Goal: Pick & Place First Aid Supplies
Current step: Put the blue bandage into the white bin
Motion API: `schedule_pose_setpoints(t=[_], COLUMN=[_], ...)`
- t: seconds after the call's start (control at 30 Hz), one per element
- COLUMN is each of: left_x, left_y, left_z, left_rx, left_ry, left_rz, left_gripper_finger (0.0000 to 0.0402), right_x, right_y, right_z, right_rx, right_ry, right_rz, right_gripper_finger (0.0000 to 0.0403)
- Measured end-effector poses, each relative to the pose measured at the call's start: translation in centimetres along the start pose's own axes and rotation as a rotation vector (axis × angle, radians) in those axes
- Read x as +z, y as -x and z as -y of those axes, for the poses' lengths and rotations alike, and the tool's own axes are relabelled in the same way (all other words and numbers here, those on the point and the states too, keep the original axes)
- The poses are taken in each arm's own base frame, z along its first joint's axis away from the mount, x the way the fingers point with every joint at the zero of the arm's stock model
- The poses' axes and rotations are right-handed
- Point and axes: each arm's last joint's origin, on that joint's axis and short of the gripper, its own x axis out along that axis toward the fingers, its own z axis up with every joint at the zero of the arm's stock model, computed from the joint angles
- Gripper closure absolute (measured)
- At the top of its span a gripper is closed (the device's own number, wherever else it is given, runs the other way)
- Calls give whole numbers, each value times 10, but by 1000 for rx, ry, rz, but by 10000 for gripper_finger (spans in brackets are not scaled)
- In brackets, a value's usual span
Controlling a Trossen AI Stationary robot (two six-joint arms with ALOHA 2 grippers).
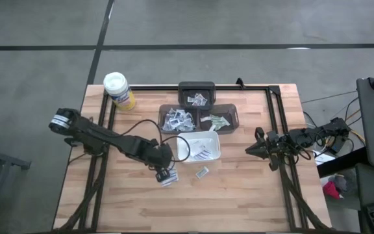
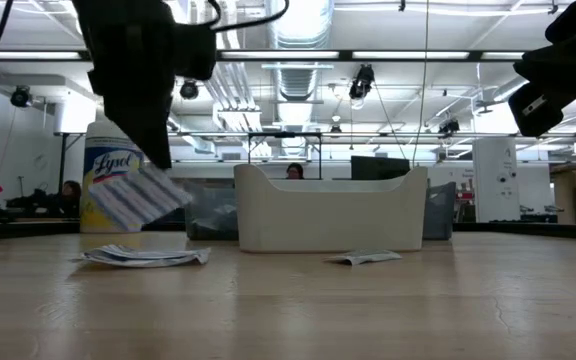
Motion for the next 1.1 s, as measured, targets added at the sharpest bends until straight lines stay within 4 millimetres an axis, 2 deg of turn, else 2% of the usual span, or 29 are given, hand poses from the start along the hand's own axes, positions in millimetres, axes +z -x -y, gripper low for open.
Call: schedule_pose_setpoints(t=[0.23,0.4,0.53,0.73,1.1], left_x=[4,15,26,41,74], left_y=[35,64,79,80,57], left_z=[0,5,8,7,-15], left_rx=[-141,-278,-298,-245,-175], left_ry=[-24,-68,-74,33,300], left_rz=[88,282,472,642,676], left_gripper_finger=[401,401,401,401,402], right_x=[0,0,0,0,0], right_y=[0,0,0,0,0], right_z=[0,0,0,0,1], right_rx=[1,1,0,0,-24], right_ry=[0,0,3,24,62], right_rz=[0,0,0,-1,9], right_gripper_finger=[360,360,360,360,360])
